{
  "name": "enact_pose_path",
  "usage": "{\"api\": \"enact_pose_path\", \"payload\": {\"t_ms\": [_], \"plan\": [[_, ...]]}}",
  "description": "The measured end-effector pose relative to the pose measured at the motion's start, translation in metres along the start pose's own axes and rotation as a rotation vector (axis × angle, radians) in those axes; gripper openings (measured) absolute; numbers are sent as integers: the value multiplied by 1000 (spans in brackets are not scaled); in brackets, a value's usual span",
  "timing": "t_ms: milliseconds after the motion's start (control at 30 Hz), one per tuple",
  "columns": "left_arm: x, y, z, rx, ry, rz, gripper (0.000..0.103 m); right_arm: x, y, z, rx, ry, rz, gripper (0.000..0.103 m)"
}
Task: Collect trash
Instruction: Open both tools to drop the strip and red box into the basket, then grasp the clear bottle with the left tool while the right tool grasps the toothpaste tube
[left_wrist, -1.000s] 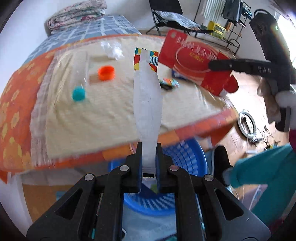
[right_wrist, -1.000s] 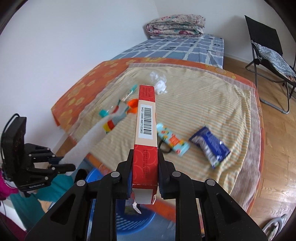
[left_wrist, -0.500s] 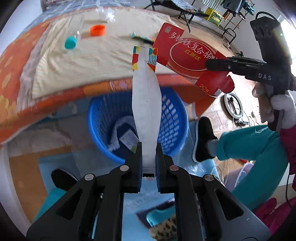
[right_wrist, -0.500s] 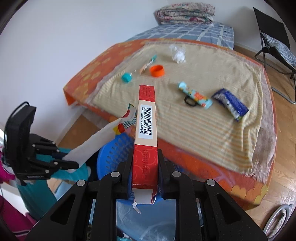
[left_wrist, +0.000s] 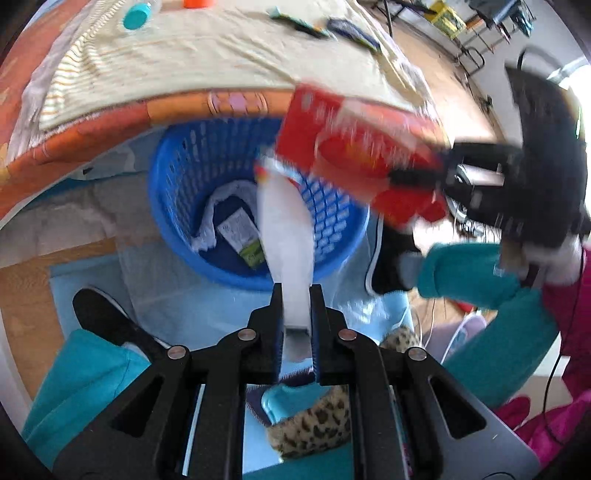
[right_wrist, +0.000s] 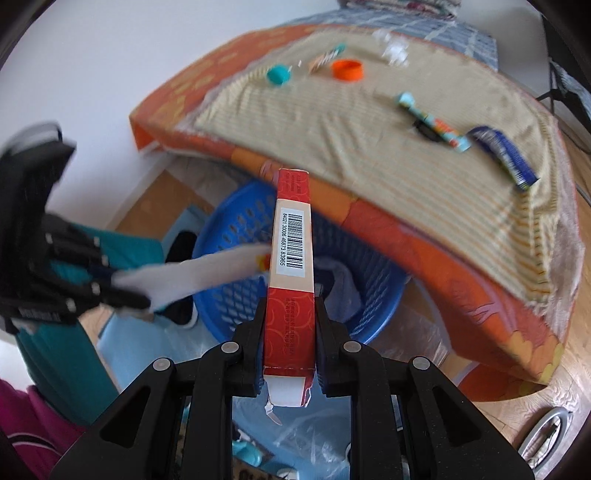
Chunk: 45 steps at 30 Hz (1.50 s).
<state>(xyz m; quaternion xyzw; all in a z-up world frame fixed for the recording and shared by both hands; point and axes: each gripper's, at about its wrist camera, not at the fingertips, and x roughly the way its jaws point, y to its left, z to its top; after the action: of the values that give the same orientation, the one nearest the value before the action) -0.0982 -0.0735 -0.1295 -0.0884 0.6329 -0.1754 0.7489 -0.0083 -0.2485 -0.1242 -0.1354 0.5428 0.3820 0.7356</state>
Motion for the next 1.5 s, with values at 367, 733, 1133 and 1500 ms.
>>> {"api": "enact_pose_path", "payload": {"t_ms": [367, 733, 1133, 1500], "plan": [[4, 17, 42, -17, -133, 79, 12, 14, 1, 10, 16, 7, -12, 24], [5, 14, 58, -13, -174, 92, 29, 7, -4, 23, 42, -44, -26, 45], [-4, 14, 73, -13, -212, 118, 47, -16, -16, 29, 92, -121, -82, 64], [-42, 56, 127, -88, -334, 223, 56, -44, -43, 64, 185, -236, -116, 69]]}}
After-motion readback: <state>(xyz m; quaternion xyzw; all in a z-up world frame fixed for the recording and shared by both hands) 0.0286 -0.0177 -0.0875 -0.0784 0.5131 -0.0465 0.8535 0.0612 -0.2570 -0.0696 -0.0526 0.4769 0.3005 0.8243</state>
